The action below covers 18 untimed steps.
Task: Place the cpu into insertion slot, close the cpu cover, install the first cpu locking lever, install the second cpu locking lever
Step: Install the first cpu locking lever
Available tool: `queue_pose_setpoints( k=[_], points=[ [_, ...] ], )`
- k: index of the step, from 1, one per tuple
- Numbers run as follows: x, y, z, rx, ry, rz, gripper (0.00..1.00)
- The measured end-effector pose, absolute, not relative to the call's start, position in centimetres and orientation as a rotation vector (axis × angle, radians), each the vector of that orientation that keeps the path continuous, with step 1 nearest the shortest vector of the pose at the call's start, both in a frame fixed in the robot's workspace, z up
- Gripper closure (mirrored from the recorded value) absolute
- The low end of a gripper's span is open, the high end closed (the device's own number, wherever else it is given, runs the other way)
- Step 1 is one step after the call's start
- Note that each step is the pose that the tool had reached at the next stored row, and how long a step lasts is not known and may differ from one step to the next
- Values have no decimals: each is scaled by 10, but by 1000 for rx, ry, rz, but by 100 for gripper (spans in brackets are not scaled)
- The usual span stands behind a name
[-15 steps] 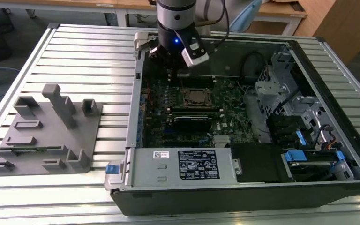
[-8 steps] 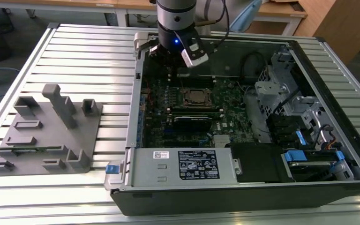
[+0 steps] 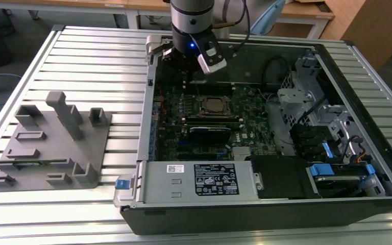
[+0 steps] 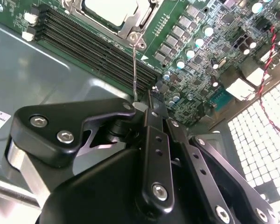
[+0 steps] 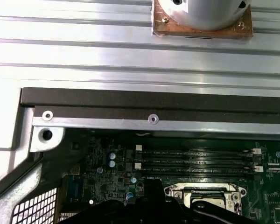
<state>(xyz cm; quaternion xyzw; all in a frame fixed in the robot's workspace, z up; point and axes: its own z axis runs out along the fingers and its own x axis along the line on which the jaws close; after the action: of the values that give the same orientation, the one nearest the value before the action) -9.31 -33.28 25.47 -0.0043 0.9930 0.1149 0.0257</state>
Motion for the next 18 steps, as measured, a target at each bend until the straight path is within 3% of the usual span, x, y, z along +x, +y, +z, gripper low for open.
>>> queue_pose_setpoints(
  k=[18],
  points=[
    [-78, -333, 255, -13, 3070, 355, 89]
  ],
)
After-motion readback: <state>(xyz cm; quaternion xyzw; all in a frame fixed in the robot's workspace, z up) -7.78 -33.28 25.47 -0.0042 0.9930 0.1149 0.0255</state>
